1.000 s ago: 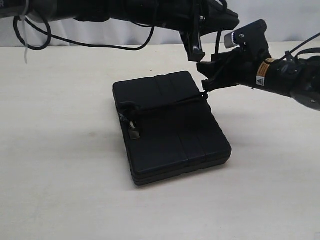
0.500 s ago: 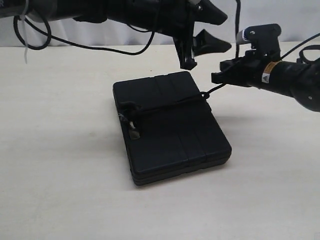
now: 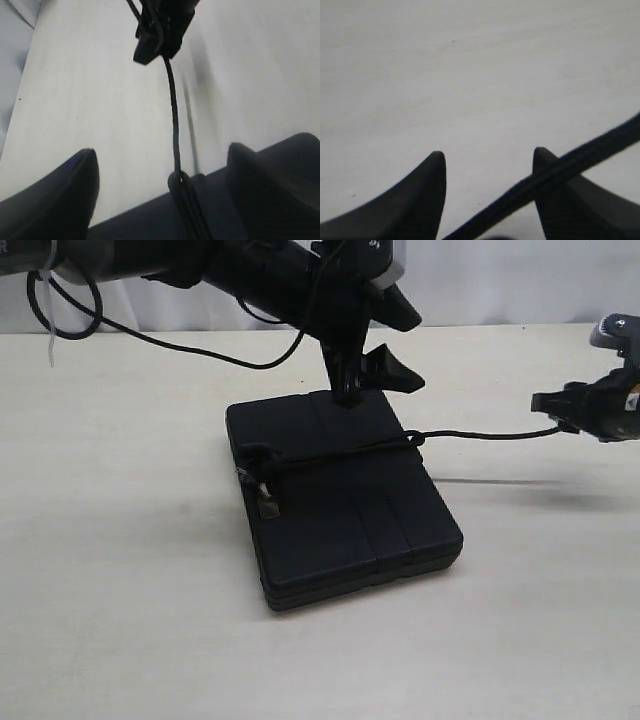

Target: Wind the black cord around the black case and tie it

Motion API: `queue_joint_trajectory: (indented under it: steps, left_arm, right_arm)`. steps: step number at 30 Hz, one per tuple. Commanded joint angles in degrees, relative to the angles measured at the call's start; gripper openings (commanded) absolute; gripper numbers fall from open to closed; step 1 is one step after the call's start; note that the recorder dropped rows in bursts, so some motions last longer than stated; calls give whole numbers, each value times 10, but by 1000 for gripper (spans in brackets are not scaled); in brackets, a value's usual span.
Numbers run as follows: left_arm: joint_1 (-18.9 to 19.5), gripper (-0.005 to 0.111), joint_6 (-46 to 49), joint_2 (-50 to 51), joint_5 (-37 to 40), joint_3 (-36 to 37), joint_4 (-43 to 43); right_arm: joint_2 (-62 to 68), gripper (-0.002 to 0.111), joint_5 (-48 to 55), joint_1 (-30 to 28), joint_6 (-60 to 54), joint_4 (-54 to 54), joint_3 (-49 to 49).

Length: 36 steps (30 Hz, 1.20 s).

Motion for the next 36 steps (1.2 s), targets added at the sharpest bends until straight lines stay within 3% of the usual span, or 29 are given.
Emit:
queue_joint_trajectory:
  steps: [1, 4, 8, 12, 17, 22, 26, 31, 36]
  left_arm:
    - [0, 67, -86, -3, -2, -2, 113]
    - [0, 67, -139, -3, -6, -2, 181]
    - [0, 67, -171, -3, -9, -2, 190]
    - [0, 63, -213, -16, -9, -2, 198]
    - [0, 37, -276, -45, -3, -2, 242]
    - [0, 0, -370, -79, 1, -2, 264]
    - [0, 0, -437, -115, 1, -2, 266]
    - [0, 0, -503, -172, 1, -1, 265]
    - [-1, 0, -528, -249, -52, 40, 236]
  right_arm:
    - [-130, 50, 104, -25, -11, -19, -2]
    - [-226, 50, 171, -41, -12, -24, 8]
    - [-284, 50, 144, -45, -11, -23, 45]
    - [-311, 41, 154, -45, -11, -17, 50]
    - [-350, 34, 140, -41, -11, -15, 62]
    - [-387, 25, 72, -41, -11, -15, 101]
    - [-449, 4, 10, -41, 1, -15, 143]
    - [-530, 4, -59, -7, 26, -15, 198]
    - [-591, 4, -73, 94, 37, -15, 223]
